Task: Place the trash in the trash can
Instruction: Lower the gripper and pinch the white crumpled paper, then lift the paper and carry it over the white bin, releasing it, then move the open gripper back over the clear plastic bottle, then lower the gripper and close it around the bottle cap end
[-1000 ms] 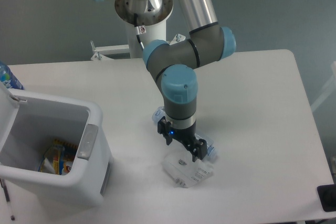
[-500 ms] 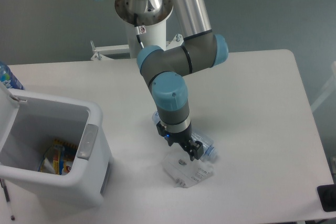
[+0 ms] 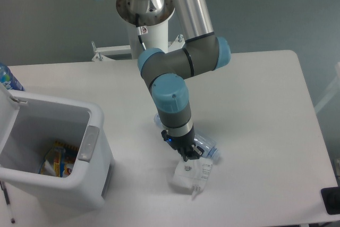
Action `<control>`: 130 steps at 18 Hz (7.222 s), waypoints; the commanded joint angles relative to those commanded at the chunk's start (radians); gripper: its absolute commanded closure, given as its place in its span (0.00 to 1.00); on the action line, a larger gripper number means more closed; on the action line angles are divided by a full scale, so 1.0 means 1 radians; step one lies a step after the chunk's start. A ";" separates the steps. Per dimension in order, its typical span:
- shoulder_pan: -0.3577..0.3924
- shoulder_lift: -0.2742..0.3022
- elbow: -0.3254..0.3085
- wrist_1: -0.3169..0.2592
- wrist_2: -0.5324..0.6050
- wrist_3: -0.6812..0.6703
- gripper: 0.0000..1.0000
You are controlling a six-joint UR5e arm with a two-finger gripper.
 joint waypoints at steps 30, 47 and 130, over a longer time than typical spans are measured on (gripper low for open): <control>0.143 0.308 0.104 -0.049 -0.721 -0.330 1.00; -0.032 0.433 0.000 -0.045 -0.766 -0.428 1.00; 0.101 -0.037 0.031 -0.230 0.086 -1.015 0.00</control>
